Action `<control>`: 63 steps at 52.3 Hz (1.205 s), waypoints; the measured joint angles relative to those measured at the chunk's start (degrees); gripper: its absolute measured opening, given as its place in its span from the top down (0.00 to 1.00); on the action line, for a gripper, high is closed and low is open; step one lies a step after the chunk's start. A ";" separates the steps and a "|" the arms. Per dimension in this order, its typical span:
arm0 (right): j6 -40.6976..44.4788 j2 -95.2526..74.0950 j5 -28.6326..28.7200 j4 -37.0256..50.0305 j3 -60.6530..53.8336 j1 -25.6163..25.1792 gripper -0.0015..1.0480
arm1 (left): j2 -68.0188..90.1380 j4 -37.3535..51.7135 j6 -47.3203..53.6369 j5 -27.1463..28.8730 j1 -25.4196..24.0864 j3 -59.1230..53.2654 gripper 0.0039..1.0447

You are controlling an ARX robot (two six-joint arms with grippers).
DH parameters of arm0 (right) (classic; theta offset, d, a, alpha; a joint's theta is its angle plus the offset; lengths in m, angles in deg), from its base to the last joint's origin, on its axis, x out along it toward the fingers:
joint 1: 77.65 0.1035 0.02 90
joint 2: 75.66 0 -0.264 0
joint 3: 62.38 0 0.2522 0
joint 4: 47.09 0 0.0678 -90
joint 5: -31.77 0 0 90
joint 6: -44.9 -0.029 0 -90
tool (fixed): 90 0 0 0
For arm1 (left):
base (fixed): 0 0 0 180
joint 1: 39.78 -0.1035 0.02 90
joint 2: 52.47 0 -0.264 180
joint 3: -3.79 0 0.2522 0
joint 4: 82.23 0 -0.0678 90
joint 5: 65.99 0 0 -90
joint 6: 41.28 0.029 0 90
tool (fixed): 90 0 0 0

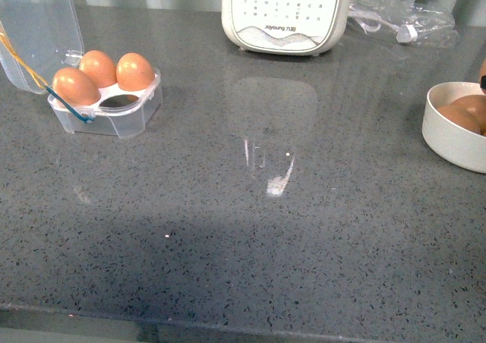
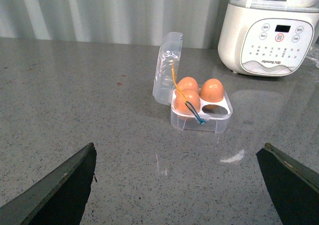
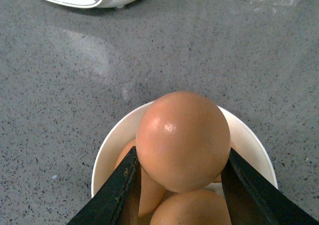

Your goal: Put egg into box

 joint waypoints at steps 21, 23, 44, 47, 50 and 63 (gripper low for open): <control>-5.42 -1.57 1.27 -1.31 10.36 8.31 0.63 | 0.00 -0.02 0.00 0.00 0.00 0.00 0.06; -5.64 -2.43 2.08 -1.64 11.98 10.19 0.63 | 0.00 -0.02 0.00 0.00 0.00 0.00 0.06; -5.49 -7.85 12.81 -11.08 21.94 25.18 0.63 | 0.00 0.00 0.00 0.00 0.00 0.00 0.06; -5.18 -7.85 13.38 -11.76 21.94 25.44 0.63 | 0.00 0.00 0.00 0.00 0.00 0.00 0.06; -4.87 -7.89 13.88 -12.31 21.94 25.55 0.63 | 0.00 -0.02 0.00 0.00 0.00 0.00 0.06; -5.64 -10.62 14.97 -11.52 23.39 25.55 0.63 | 0.00 -0.02 0.00 0.00 0.00 0.00 0.06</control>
